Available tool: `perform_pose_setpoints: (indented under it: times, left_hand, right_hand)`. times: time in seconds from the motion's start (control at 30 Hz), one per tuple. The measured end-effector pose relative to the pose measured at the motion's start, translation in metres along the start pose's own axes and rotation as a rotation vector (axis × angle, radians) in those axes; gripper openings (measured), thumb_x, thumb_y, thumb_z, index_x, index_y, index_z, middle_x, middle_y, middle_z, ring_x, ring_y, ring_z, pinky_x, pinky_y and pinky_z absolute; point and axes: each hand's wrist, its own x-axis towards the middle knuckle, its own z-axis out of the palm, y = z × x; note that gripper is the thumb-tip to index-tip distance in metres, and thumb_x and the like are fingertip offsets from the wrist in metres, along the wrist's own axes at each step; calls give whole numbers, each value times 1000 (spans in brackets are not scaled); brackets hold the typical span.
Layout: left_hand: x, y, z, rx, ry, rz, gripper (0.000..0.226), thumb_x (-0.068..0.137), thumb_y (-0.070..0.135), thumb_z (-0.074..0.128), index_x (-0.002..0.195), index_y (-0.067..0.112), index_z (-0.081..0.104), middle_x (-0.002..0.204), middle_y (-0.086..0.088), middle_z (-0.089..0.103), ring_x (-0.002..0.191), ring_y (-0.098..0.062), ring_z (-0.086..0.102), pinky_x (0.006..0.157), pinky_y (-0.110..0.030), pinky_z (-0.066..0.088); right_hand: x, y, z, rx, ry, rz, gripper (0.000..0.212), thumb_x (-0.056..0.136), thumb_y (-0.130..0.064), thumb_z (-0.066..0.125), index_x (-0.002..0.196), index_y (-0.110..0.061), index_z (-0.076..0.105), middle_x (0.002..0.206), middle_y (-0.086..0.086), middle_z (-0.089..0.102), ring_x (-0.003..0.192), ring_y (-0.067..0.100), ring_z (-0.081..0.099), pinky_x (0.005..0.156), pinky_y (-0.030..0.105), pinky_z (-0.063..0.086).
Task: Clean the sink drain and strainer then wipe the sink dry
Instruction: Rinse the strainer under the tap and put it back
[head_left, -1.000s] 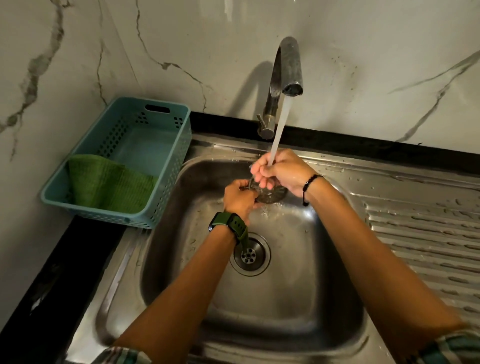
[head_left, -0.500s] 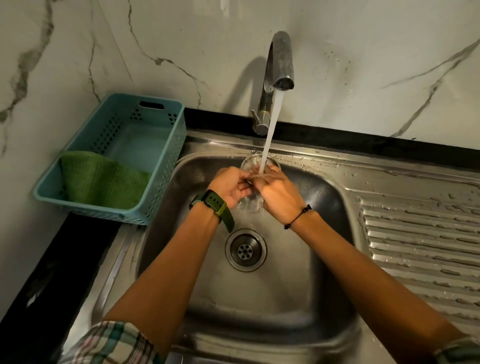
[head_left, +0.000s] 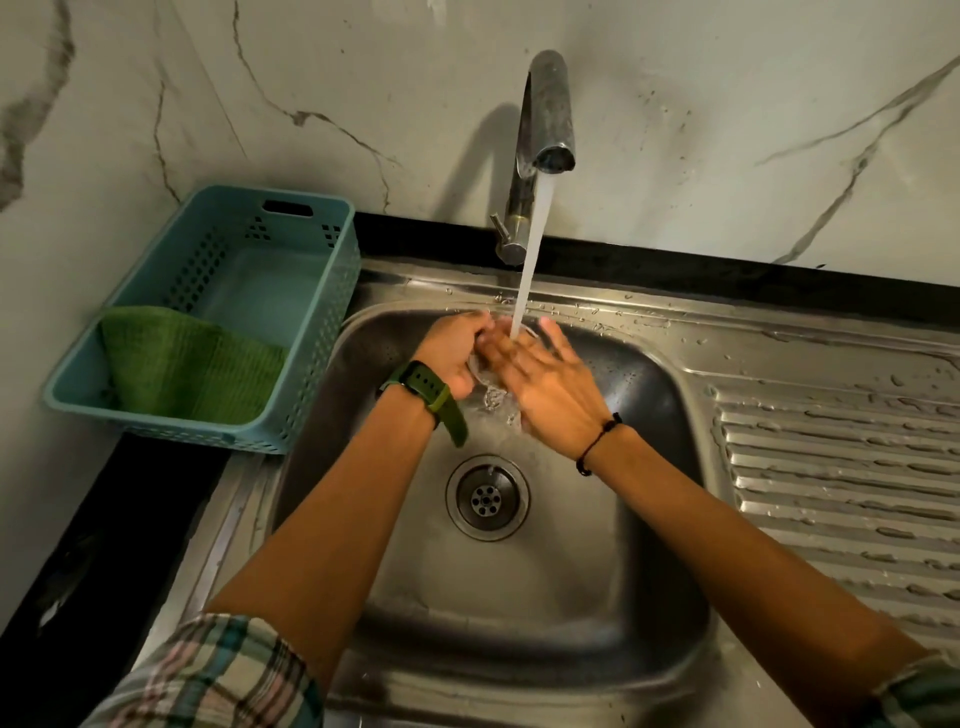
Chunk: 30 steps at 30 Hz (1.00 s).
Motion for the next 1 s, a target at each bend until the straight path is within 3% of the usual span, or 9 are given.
perform_pose_setpoints:
  times: [0.07,0.13,0.27,0.43,0.63,0.7,0.8,0.87,1.0]
  left_hand:
    - [-2,0,6,-2,37,52,25,97,16,38,86,9,59,79,-5,61,69,-15,57,65,-27,50]
    - [-2,2,3,-50,5,20,29,97,23,39,96,4,61,88,-10,64,75,-18,61,70,-30,52]
    - [-1,-5,-13,-20,-48,-54,44,92,50,39,101,13,61,100,-11,66,89,-23,64,88,-40,51]
    - [-3,-22,-23,27,1,-5,34,94,42,40,105,15,57,111,-13,64,98,-26,63,80,-37,53]
    - [-7,-29,-30,-30,154,-11,31,96,27,41,119,10,51,105,-11,62,96,-25,61,84,-41,51]
    - [-8,-31,-31,-55,185,-49,30,97,24,40,120,9,50,104,-12,60,93,-24,60,80,-39,50]
    - [-12,-35,-26,-86,144,-100,27,98,20,38,117,6,52,100,-11,62,91,-23,61,86,-40,49]
    - [-14,-34,-20,-94,115,-108,23,98,14,37,113,6,52,97,-11,64,86,-22,62,94,-42,47]
    - [-16,-32,-11,-86,91,-85,28,96,2,36,121,3,49,125,-18,57,113,-30,56,89,-41,46]
  right_hand:
    - [7,1,3,85,-78,162,61,86,-12,51,142,-13,30,148,10,36,143,31,18,116,52,5]
    - [9,-3,3,264,32,182,51,85,-9,54,135,-11,44,138,14,50,135,33,34,112,40,25]
    - [13,1,-6,960,205,553,17,86,-6,58,103,-5,61,95,13,65,79,18,58,63,7,44]
    - [22,3,-5,1743,103,946,15,86,2,55,92,-11,60,95,12,64,65,15,60,60,26,50]
    - [38,-2,-8,1195,152,938,22,86,-6,57,108,-8,58,110,8,60,101,19,58,94,33,50]
    - [40,2,-18,1246,176,872,16,87,3,50,93,-4,63,92,5,63,85,17,61,81,29,56]
    - [41,9,-36,1441,-92,732,29,81,16,45,76,-4,66,75,10,65,68,20,65,58,21,58]
    - [45,13,-45,1356,-191,667,30,80,17,46,74,-3,66,76,12,66,71,20,67,55,17,56]
    - [55,23,-56,1392,-130,689,22,86,11,46,77,3,65,77,10,65,71,15,68,53,15,55]
